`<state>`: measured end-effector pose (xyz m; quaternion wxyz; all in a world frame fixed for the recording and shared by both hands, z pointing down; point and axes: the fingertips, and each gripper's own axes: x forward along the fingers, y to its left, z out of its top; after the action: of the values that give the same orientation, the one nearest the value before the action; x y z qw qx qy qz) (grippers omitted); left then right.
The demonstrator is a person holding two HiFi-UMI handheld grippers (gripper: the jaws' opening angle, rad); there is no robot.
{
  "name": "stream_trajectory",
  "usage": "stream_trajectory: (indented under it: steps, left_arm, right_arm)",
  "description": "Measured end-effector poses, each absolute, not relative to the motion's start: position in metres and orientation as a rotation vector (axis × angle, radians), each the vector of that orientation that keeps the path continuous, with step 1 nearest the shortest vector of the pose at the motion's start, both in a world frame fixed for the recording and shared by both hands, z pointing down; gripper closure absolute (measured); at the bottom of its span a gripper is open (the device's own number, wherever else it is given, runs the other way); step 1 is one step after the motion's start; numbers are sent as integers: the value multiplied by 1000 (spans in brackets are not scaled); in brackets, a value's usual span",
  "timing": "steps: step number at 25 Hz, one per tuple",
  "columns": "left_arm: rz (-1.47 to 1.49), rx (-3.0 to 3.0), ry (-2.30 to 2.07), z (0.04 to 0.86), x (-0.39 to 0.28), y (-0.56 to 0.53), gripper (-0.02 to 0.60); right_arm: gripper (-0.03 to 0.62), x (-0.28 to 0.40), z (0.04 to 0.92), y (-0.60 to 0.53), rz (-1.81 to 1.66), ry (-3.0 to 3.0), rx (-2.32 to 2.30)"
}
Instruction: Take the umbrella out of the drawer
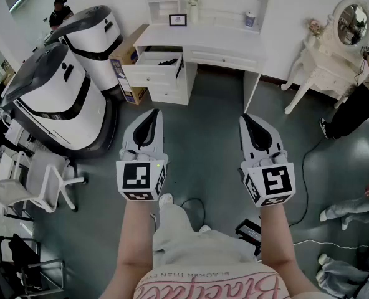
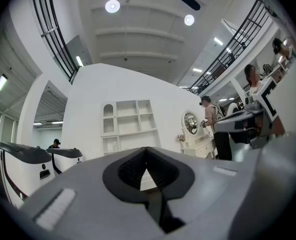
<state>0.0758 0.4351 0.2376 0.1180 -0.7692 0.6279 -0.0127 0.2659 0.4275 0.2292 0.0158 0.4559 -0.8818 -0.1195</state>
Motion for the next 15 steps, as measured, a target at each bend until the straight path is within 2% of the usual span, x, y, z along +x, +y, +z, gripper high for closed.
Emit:
stream_trajectory:
  steps: [8,15]
  left_arm:
    - [-54,-2275,1833,248,53,387,572]
    - [-66,-2316,1818,259,10,295,571]
  right_arm:
    - [587,244,239,385,-379,-2718,1406]
    - [586,210,245,301,-324,-2758,1412]
